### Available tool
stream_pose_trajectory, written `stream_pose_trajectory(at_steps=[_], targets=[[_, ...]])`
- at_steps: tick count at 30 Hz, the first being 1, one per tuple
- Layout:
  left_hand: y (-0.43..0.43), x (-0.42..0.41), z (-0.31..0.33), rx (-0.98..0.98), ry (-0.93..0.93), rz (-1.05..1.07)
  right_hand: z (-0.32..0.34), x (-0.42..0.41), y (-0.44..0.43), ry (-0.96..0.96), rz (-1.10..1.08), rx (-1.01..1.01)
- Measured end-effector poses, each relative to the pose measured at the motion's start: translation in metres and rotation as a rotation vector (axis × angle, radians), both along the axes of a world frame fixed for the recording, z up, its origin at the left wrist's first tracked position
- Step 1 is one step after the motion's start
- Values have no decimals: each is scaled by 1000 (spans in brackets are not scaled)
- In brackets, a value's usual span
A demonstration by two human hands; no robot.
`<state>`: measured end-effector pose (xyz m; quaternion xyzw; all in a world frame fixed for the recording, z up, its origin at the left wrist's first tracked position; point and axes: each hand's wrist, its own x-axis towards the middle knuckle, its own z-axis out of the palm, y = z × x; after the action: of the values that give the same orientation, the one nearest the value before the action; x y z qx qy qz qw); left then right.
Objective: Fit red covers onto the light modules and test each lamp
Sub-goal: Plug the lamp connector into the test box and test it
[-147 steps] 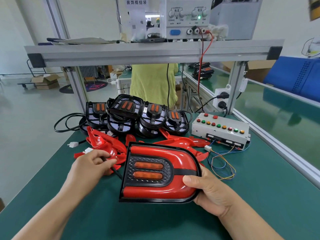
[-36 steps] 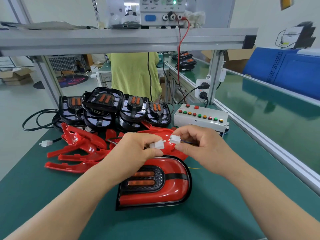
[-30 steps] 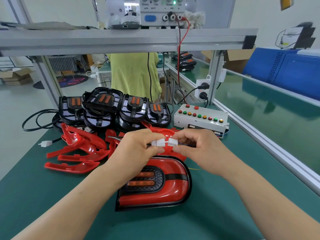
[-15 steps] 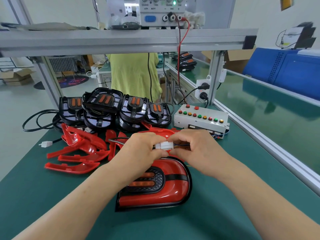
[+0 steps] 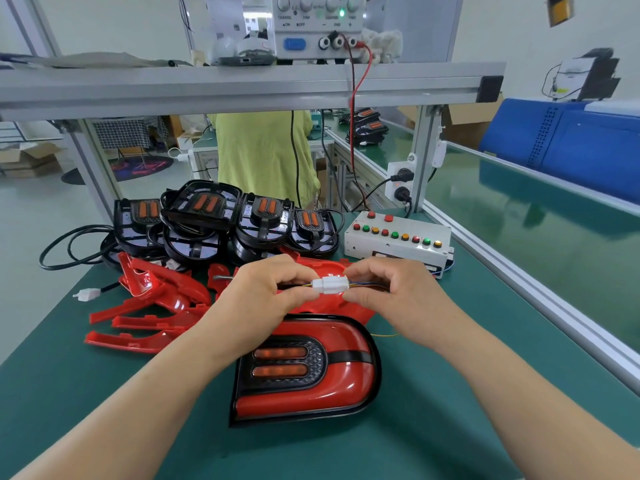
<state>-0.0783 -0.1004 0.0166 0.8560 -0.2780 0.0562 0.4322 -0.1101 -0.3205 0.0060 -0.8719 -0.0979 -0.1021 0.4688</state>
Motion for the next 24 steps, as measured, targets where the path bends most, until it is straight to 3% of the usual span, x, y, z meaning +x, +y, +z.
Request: stream_pose_trajectory(at_steps=[12,16,19,24], targets=[[-4,17,-1,-70,13,-92,-6,11,2,-24,-28,63],[1,24,-9,36,-26,-74,-13,22,1,-16,26,-31],[15,38,-18,129,-134,64,-17,35,-10,113,40,-71],[54,44,-55,-34,-67,391,-21,59,-40,254,-42,8]])
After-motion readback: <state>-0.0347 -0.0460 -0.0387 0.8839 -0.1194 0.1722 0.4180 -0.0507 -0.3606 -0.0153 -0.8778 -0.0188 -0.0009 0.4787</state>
